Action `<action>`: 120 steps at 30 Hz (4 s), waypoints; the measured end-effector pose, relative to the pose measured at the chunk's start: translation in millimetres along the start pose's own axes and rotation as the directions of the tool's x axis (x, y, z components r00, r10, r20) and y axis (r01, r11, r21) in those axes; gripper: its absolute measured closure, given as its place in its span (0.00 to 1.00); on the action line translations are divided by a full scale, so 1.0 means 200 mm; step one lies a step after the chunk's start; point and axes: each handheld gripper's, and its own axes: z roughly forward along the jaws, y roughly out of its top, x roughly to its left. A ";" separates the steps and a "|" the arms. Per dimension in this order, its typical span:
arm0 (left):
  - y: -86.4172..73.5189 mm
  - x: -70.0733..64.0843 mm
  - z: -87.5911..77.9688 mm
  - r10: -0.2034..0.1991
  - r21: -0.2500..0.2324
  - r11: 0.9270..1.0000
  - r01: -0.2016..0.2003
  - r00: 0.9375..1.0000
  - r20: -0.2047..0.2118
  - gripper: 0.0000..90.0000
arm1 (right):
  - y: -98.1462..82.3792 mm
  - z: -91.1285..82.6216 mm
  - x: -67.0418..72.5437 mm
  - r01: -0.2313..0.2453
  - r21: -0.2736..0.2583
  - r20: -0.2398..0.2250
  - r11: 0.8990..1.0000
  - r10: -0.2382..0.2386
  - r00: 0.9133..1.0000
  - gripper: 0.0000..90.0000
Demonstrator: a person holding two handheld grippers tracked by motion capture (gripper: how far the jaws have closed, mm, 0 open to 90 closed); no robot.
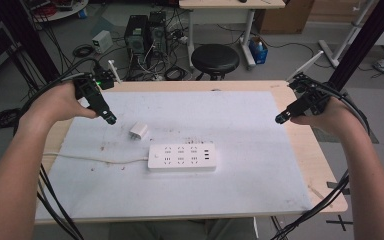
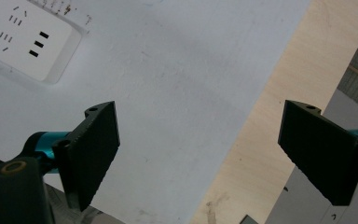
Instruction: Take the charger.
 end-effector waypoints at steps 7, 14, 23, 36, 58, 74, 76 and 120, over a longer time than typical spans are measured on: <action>0.01 0.00 0.01 -0.018 -0.017 1.000 0.018 1.000 0.002 0.19 | 0.00 0.03 -0.01 0.002 0.006 0.003 1.000 -0.002 1.000 0.13; 0.04 0.01 0.04 -0.042 -0.029 0.999 0.042 0.999 0.003 0.19 | 0.01 0.06 -0.01 0.012 0.002 -0.001 1.000 -0.012 1.000 0.13; 0.11 0.04 0.14 -0.112 -0.037 0.993 0.113 0.994 0.014 0.19 | 0.00 0.07 -0.02 0.019 -0.013 -0.005 1.000 -0.019 1.000 0.13; 0.27 0.07 0.42 -0.213 0.029 0.977 0.212 0.976 0.052 0.19 | -0.02 0.11 -0.03 0.027 -0.016 -0.006 1.000 -0.027 1.000 0.13; 0.30 0.11 0.85 -0.362 0.109 0.927 0.358 0.932 0.025 0.20 | -0.03 0.14 -0.05 0.028 -0.013 -0.006 1.000 -0.028 1.000 0.13; 0.28 0.12 1.01 -0.402 0.147 0.906 0.398 0.916 0.001 0.23 | -0.05 0.17 -0.06 0.025 -0.008 -0.009 1.000 -0.025 1.000 0.13; 0.28 0.12 1.02 -0.405 0.148 0.904 0.400 0.914 0.000 0.23 | -0.05 0.17 -0.07 0.025 -0.008 -0.008 1.000 -0.025 1.000 0.13; 0.34 -0.02 0.43 -0.245 0.049 0.969 0.243 0.969 0.032 0.46 | 0.05 0.18 0.01 -0.022 0.054 -0.012 0.998 0.023 1.000 0.17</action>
